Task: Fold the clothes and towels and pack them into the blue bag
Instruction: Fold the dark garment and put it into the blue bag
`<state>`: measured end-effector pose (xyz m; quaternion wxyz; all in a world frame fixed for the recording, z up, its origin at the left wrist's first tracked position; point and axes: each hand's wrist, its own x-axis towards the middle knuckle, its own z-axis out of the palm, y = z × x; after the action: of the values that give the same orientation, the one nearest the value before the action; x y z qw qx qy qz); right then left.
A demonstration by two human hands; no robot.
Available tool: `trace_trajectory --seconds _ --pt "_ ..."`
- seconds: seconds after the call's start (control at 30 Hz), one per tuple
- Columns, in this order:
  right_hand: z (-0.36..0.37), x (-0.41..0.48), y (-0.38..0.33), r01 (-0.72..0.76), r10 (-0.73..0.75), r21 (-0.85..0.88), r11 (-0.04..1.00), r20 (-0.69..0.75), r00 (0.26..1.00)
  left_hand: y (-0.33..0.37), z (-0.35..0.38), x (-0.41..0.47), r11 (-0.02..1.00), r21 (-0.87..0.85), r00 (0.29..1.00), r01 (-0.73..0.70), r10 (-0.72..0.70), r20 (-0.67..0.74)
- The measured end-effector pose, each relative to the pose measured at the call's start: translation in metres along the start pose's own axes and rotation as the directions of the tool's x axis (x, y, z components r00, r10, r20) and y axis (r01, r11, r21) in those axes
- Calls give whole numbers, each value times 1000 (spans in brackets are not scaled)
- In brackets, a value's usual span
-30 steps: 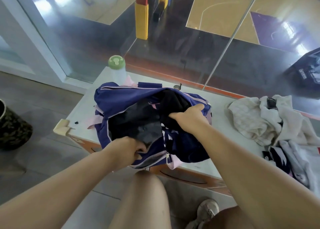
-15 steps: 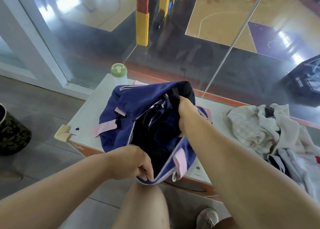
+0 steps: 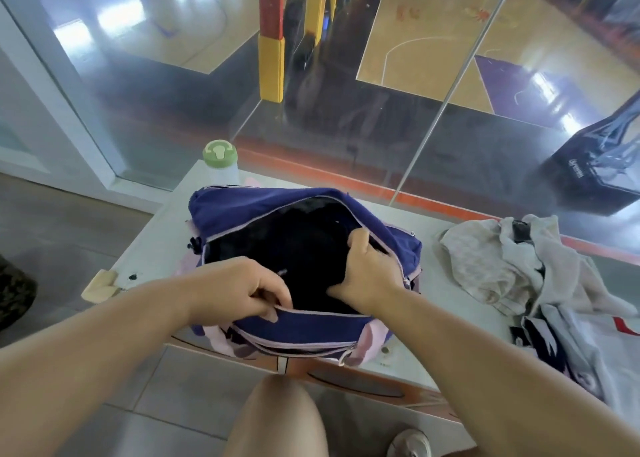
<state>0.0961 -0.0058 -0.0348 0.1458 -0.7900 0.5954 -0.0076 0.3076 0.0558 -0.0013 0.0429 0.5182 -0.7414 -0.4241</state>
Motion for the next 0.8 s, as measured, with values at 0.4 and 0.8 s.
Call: trace_trajectory --seconds 0.4,0.8 --pt "14 26 35 496 -370 -526 691 332 868 -3 -2 30 981 25 981 193 -193 -2" --pt "7 0 50 527 -406 -337 780 369 836 -3 16 33 966 214 989 143 -149 16"
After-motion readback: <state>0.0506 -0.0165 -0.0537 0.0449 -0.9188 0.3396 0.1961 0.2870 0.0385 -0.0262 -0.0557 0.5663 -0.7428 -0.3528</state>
